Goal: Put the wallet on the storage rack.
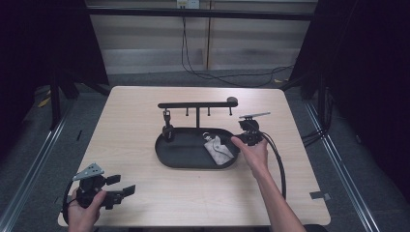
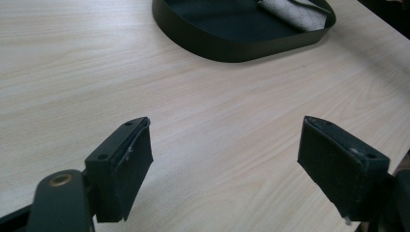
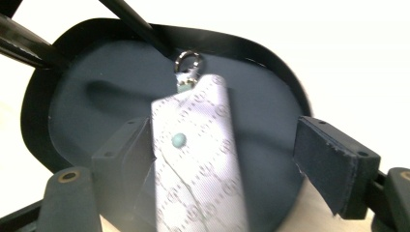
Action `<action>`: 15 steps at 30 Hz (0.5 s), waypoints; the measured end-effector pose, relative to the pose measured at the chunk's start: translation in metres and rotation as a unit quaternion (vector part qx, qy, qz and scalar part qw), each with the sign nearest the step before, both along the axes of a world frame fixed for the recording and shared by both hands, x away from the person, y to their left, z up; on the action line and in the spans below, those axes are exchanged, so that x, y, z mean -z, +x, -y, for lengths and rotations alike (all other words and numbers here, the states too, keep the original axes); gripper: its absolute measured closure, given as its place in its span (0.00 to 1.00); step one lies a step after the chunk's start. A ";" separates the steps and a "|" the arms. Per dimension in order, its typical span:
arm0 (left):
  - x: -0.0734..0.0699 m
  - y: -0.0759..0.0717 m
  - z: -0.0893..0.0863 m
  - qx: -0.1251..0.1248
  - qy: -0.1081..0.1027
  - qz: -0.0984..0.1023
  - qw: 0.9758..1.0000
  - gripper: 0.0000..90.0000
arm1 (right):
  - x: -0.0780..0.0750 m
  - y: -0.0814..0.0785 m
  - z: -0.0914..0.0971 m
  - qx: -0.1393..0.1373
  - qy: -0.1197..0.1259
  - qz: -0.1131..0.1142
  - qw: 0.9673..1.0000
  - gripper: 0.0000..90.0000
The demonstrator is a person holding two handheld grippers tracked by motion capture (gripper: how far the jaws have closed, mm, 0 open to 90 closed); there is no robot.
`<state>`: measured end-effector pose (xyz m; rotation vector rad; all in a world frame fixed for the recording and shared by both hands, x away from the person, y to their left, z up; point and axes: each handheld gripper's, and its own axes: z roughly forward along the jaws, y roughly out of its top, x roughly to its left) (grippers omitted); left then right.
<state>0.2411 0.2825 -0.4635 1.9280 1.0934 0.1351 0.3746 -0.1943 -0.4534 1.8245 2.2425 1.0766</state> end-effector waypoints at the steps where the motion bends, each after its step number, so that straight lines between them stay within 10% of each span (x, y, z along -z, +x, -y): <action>1: 0.000 0.000 0.000 0.000 0.000 0.000 1.000 0.22 | 0.000 0.000 0.000 0.000 0.000 0.000 1.000 0.24; 15: -0.001 -0.001 0.000 -0.002 -0.001 0.003 1.000 0.22 | -0.005 -0.041 0.026 -0.003 0.004 0.044 0.999 0.27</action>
